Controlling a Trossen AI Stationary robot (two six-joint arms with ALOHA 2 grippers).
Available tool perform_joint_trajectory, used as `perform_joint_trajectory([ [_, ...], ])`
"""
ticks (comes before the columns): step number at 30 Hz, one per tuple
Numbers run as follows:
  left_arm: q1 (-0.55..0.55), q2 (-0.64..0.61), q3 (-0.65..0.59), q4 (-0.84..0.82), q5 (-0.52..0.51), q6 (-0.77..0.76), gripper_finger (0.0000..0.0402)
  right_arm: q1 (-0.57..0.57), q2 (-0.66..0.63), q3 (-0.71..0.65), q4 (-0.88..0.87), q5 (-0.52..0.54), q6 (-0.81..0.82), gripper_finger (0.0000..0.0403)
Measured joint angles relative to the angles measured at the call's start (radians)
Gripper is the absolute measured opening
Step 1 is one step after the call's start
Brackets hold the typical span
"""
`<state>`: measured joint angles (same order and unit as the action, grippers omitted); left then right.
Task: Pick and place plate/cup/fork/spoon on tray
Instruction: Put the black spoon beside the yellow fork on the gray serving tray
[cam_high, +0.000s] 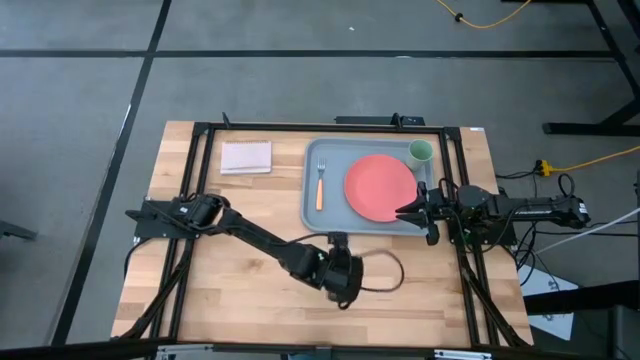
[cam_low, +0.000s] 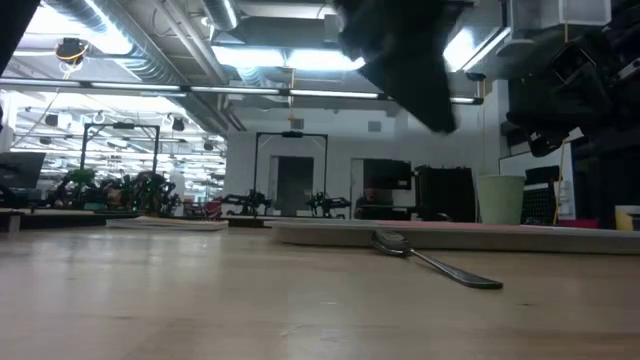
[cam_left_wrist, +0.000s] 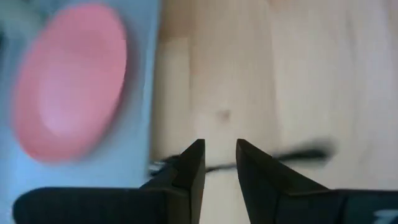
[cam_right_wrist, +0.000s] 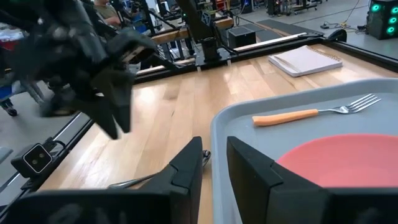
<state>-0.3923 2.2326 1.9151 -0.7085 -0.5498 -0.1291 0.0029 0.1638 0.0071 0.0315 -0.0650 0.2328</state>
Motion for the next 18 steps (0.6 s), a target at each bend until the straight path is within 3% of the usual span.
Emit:
perform_joint_trajectory([
  [4, 0.011, 0.000, 0.015, 0.041, 0.013, -0.590, 0.0085, 0.000, 0.000, 0.000, 0.000, 0.000, 0.014, 0.0079],
  [6, 0.023, 0.003, 0.015, 0.041, 0.043, -0.764, 0.0085, 0.000, 0.000, 0.000, 0.000, -0.001, 0.029, 0.0079],
  [8, 0.034, 0.016, 0.016, 0.045, 0.075, -0.830, 0.0085, 0.000, 0.000, 0.000, 0.001, -0.011, 0.029, 0.0079],
  [18, 0.056, 0.130, 0.015, 0.113, 0.272, -0.864, 0.0085, 0.000, 0.006, 0.000, 0.001, -0.016, 0.020, 0.0079],
])
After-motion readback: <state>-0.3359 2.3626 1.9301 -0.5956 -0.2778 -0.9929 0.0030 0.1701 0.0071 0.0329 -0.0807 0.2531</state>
